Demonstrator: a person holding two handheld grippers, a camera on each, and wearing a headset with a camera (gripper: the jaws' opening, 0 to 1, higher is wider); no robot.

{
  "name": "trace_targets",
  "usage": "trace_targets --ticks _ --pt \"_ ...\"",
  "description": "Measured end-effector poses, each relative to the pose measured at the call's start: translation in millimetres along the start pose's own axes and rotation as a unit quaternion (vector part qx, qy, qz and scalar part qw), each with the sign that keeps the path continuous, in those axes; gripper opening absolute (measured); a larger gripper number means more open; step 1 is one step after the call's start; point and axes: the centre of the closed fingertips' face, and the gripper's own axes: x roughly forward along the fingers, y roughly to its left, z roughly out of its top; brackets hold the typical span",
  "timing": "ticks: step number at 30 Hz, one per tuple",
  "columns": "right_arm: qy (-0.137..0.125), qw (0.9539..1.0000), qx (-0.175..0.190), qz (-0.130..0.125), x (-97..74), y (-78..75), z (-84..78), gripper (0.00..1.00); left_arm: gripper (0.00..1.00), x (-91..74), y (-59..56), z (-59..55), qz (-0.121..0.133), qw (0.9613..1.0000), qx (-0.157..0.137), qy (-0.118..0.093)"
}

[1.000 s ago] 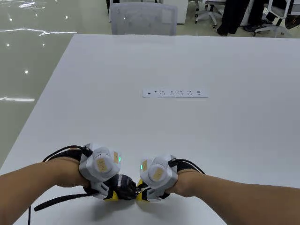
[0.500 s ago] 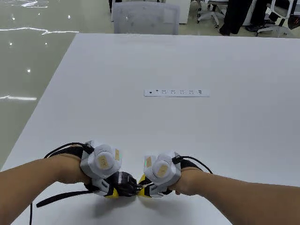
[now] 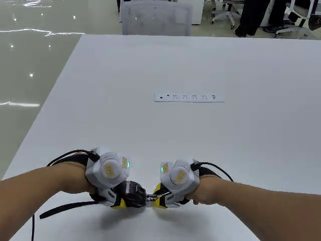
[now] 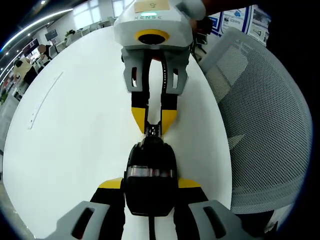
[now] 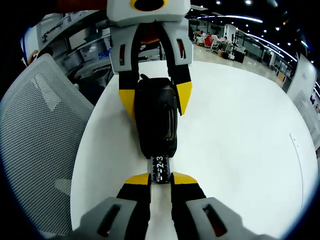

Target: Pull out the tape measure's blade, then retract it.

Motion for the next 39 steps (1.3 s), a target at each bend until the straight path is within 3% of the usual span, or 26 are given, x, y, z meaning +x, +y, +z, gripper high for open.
trace_targets --ticks 39 --pt "0.012 0.9996 0.019 -0.018 -36.1 -5.7 -45.0 0.13 0.34 -1.6 1.0 0.4 0.005 1.0000 -0.005 -0.003"
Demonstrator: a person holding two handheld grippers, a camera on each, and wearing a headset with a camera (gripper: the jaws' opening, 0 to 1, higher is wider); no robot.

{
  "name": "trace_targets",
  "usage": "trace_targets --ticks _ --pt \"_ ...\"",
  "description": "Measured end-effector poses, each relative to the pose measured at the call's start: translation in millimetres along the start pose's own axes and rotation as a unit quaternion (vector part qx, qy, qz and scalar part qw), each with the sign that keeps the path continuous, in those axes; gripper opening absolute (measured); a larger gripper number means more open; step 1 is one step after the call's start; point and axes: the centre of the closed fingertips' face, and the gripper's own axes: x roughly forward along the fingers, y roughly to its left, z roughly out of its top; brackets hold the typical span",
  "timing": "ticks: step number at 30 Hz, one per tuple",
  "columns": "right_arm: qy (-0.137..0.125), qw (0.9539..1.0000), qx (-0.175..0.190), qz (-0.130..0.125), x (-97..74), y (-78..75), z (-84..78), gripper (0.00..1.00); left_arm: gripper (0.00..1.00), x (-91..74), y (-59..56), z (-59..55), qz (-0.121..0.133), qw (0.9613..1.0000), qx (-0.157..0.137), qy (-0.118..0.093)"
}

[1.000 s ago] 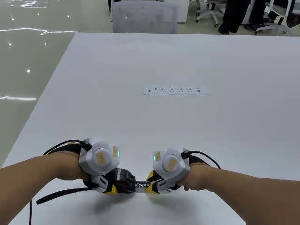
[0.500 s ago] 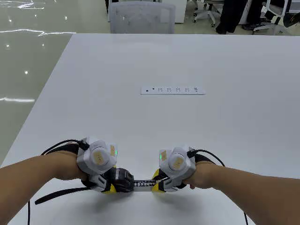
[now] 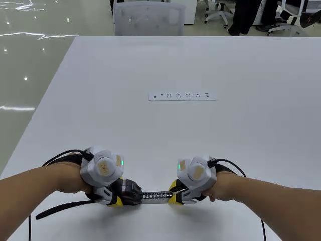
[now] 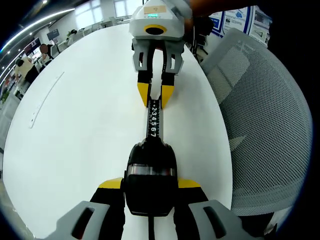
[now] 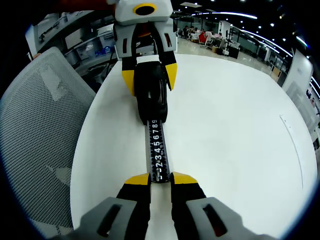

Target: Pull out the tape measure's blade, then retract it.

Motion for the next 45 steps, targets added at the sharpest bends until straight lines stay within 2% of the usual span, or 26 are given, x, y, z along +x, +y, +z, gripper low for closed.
trace_targets --ticks 25,45 --pt "0.006 0.9997 0.024 -0.002 -24.2 -3.4 -33.3 0.13 0.34 0.9 -0.6 -2.5 0.002 1.0000 0.004 0.006" --pt "0.014 0.9995 0.029 -0.007 -43.1 -5.0 -57.0 0.13 0.34 0.9 -1.7 -3.2 0.002 1.0000 0.001 0.005"
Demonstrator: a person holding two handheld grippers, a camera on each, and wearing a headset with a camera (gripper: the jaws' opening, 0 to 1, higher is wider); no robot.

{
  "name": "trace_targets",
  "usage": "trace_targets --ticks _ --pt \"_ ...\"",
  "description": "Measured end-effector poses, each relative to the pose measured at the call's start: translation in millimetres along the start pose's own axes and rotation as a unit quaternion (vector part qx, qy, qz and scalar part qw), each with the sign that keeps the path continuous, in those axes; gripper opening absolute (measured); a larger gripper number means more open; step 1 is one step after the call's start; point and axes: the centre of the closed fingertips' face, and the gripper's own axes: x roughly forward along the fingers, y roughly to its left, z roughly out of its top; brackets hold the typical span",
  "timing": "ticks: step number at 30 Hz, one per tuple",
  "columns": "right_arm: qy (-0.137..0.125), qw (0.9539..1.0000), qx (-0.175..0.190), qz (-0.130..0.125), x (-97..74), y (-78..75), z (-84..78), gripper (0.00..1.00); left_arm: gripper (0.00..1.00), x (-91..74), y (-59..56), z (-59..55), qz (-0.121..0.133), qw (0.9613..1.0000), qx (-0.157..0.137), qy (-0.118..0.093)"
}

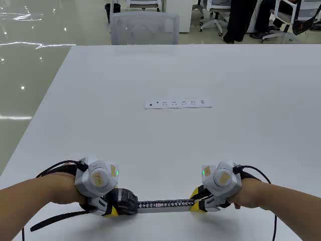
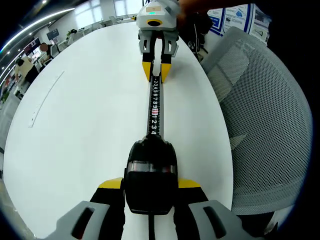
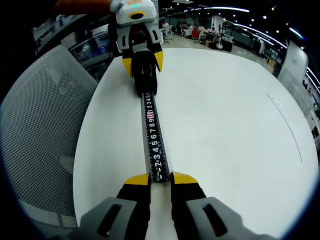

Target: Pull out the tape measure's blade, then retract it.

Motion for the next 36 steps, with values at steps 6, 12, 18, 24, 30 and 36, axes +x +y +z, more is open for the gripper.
trace_targets --ticks 6,12,18,24,30,36 --pt "0.002 1.0000 -0.001 -0.001 -3.4 -0.4 -4.4 0.13 0.34 0.1 0.1 -0.3 0.000 1.0000 -0.001 0.000" --pt "0.005 1.0000 0.000 -0.003 -9.1 -3.6 -11.8 0.13 0.34 0.3 0.1 -0.3 -0.001 1.0000 -0.004 -0.002" --pt "0.009 0.9999 0.006 -0.003 -14.6 -5.8 -19.8 0.13 0.34 0.3 0.0 0.1 -0.001 1.0000 -0.001 -0.001" --pt "0.011 0.9999 0.010 -0.006 -19.1 -6.8 -25.7 0.13 0.34 0.3 0.7 -0.6 -0.001 1.0000 -0.001 -0.001" --pt "0.012 0.9998 0.015 -0.010 -23.5 -8.8 -31.9 0.13 0.34 0.1 1.2 -1.2 0.000 1.0000 0.000 0.001" --pt "0.012 0.9997 0.019 -0.013 -27.8 -9.3 -38.2 0.13 0.34 0.0 1.2 -1.9 0.001 1.0000 0.000 0.002"
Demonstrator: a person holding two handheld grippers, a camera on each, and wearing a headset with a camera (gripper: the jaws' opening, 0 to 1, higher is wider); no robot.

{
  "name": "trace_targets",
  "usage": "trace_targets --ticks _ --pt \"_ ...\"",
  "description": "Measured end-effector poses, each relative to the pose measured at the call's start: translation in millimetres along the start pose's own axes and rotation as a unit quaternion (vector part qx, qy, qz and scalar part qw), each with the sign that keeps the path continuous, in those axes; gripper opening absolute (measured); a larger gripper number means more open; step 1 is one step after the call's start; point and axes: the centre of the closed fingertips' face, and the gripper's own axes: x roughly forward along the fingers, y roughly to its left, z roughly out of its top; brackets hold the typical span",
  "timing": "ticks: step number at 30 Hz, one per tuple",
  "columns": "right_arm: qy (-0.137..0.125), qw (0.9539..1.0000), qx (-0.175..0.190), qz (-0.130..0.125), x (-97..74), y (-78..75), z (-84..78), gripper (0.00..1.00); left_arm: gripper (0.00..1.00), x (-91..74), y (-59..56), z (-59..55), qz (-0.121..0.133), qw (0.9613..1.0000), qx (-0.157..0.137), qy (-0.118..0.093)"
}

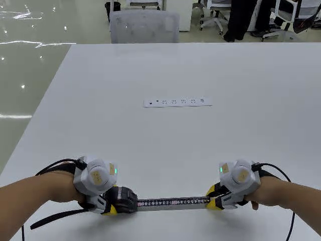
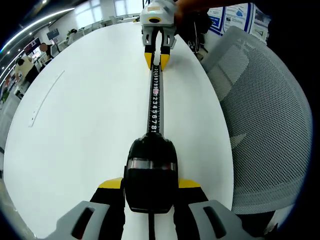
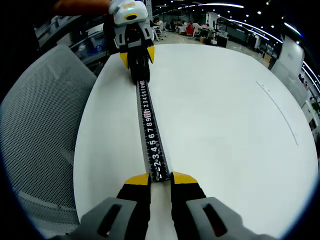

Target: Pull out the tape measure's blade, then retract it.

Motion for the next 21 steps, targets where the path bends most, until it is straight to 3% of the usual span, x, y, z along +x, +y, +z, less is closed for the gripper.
trace_targets --ticks 21 --pt "0.011 0.9999 0.006 -0.006 -10.3 -3.9 -17.5 0.13 0.34 2.5 -0.4 -3.2 0.002 1.0000 -0.005 0.000"
